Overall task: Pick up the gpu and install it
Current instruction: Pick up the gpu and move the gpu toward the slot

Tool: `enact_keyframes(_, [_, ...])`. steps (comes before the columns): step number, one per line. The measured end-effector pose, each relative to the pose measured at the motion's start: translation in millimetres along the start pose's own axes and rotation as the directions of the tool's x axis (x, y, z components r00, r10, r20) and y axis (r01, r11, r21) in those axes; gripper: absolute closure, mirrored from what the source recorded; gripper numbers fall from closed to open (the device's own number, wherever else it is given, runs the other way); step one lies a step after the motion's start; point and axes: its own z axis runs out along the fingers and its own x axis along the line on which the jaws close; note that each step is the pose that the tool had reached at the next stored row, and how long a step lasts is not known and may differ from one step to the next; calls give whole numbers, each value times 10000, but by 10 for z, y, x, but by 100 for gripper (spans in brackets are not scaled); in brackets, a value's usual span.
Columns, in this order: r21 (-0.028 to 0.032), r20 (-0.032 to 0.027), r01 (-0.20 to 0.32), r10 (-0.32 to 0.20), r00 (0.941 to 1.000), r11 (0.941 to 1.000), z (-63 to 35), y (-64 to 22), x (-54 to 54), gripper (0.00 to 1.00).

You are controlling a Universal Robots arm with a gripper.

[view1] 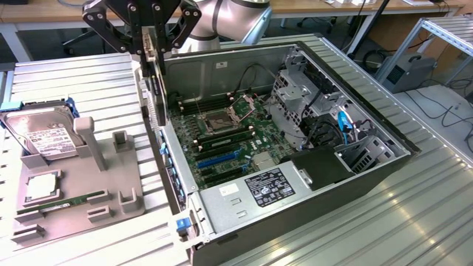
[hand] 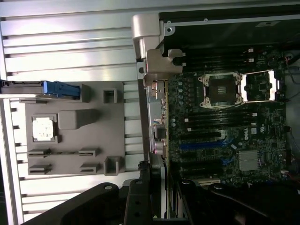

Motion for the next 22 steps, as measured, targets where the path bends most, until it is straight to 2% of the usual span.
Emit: enact_keyframes(22, [10, 1, 0, 0, 10000, 10000, 36, 7, -106, 73])
